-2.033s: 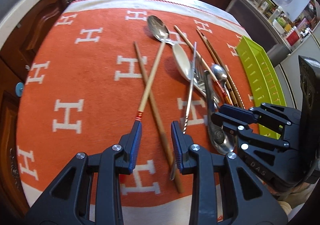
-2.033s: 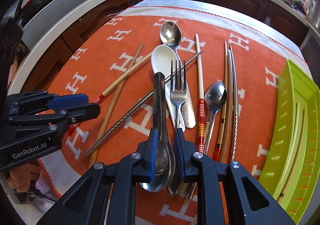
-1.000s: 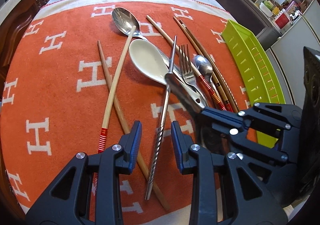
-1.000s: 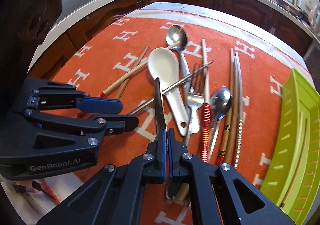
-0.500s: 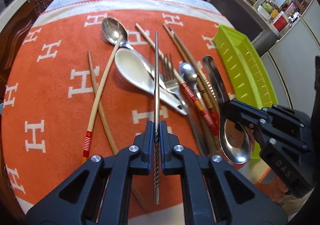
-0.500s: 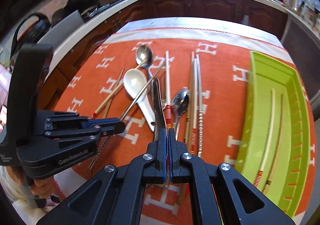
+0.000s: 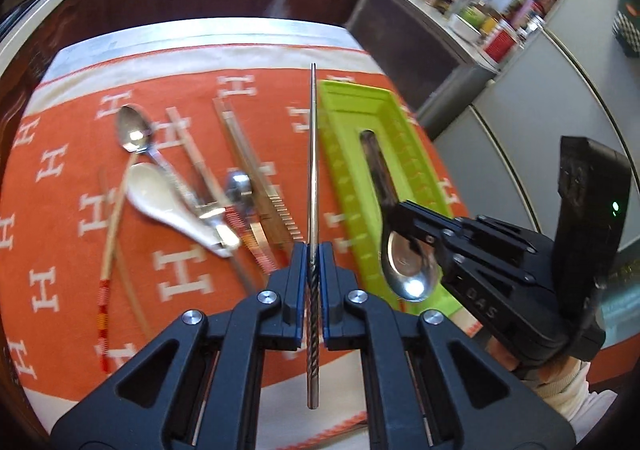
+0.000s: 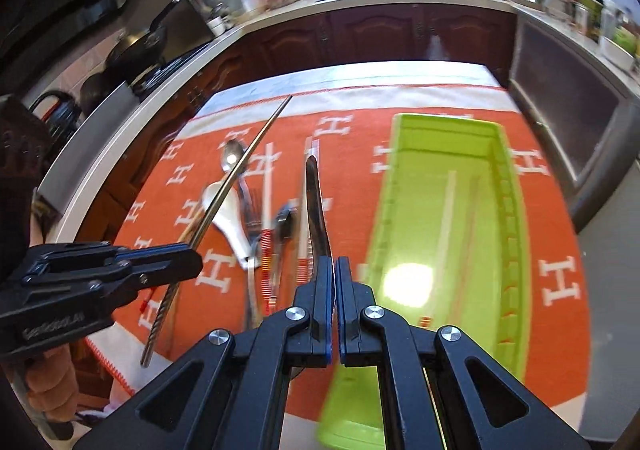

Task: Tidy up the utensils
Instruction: 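Carry both items into the lime-green tray and open both tools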

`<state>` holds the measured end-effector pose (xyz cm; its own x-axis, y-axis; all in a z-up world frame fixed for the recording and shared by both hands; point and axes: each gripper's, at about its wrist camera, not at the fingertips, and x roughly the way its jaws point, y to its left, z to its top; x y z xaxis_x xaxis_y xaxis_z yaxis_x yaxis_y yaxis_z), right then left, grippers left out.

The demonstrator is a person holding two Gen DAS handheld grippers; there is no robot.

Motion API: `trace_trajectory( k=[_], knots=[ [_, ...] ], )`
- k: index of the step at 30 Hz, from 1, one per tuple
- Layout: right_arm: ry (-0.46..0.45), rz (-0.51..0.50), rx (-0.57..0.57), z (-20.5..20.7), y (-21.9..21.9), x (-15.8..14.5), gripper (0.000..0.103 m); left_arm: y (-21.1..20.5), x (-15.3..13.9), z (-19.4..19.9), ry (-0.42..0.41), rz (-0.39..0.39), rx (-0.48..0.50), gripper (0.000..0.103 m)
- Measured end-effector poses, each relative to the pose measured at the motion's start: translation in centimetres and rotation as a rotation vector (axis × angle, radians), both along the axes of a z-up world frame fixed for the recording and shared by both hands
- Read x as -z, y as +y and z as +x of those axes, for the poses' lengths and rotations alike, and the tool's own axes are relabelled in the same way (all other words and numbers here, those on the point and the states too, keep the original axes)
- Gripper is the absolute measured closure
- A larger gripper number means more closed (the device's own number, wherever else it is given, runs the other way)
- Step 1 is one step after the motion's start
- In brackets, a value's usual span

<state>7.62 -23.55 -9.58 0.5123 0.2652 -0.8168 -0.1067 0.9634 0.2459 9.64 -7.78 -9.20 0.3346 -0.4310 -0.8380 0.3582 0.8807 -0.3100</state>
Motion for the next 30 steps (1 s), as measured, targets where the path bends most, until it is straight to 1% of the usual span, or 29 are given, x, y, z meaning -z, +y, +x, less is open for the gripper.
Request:
trace_trajectory(
  k=[6,11,15,18,23,26,28,30],
  knots=[
    [0.023,-0.015,0.096,-0.6,-5.7,0.2,0.101,-5.6,0.7,-0.2,0.052,0.014,0.077,0.099],
    [0.061,-0.044,0.139,-1.1,-9.0,1.6,0.101,-8.7,2.0,0.9,0.089,0.018,0.083,0.099],
    [0.09,-0.08,0.122,-2.0,-9.2,2.8,0.101,-10.4,3.2,2.2,0.118,0.018,0.074,0.099],
    [0.106,-0.137,0.103,-2.9,-8.6,3.5,0.101,-11.3,4.2,2.9,0.141,0.018,0.064,0.099],
    [0.132,-0.28,0.085,-4.2,-7.5,4.3,0.101,-12.1,6.2,3.4,0.186,0.028,0.053,0.099],
    [0.15,-0.274,0.093,-4.1,-7.2,4.4,0.098,-12.1,6.8,3.1,0.199,0.039,0.045,0.099],
    [0.147,-0.258,0.104,-4.2,-7.4,4.1,0.095,-12.0,7.1,3.0,0.215,0.043,0.043,0.099],
    [0.134,-0.256,0.115,-4.0,-7.5,3.4,0.094,-11.9,7.2,2.6,0.214,0.052,0.041,0.099]
  ],
)
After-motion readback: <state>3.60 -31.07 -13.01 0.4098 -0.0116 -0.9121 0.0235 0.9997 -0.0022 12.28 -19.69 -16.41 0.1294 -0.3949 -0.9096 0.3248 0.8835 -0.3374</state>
